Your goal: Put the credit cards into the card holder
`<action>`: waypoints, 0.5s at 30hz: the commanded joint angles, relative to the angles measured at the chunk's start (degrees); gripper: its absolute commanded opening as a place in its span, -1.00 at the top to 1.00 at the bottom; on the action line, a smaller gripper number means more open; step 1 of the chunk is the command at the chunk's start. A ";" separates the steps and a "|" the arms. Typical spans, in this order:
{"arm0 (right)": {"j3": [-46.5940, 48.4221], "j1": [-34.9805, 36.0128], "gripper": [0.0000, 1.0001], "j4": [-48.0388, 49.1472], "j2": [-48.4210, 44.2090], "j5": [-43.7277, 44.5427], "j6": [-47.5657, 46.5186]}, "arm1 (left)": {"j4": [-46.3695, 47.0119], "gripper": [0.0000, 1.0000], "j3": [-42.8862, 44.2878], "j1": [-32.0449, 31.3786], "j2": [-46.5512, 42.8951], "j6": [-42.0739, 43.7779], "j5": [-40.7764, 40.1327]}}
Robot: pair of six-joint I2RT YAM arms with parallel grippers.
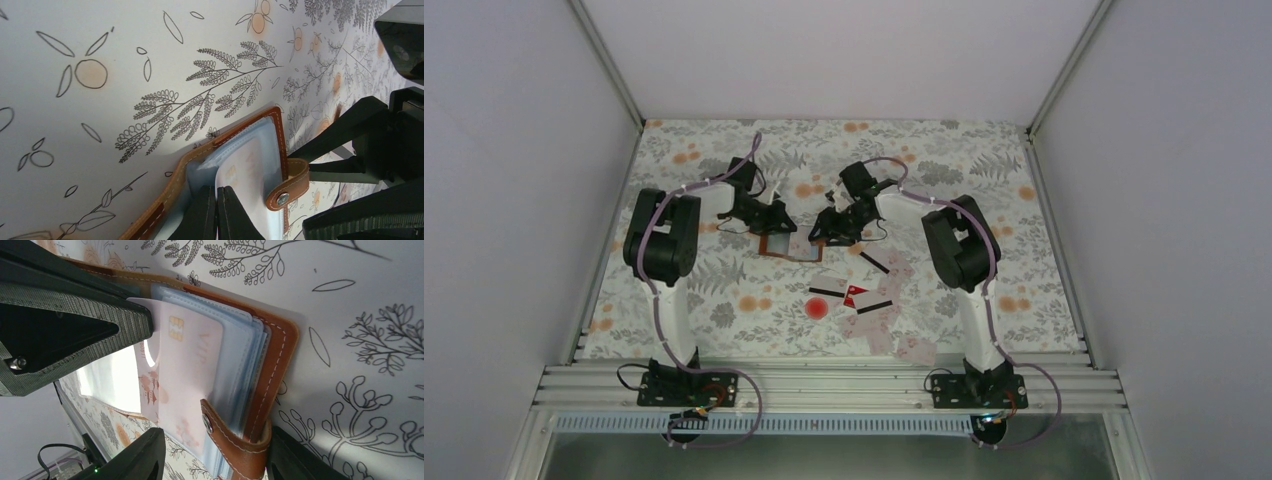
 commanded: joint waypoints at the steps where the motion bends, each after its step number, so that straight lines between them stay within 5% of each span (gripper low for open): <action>1: 1.80 1.04 -0.01 1.79 1.77 -1.65 0.11 | -1.29 0.95 -0.26 -1.39 3.70 1.48 -0.13; 10: 1.92 1.09 0.04 1.89 1.76 -1.76 0.11 | 1.46 0.93 -1.10 -1.80 3.43 -1.62 3.92; 15: 2.28 1.04 0.06 1.98 1.93 -1.85 0.07 | 1.66 0.69 -1.13 -2.29 3.22 -2.25 3.58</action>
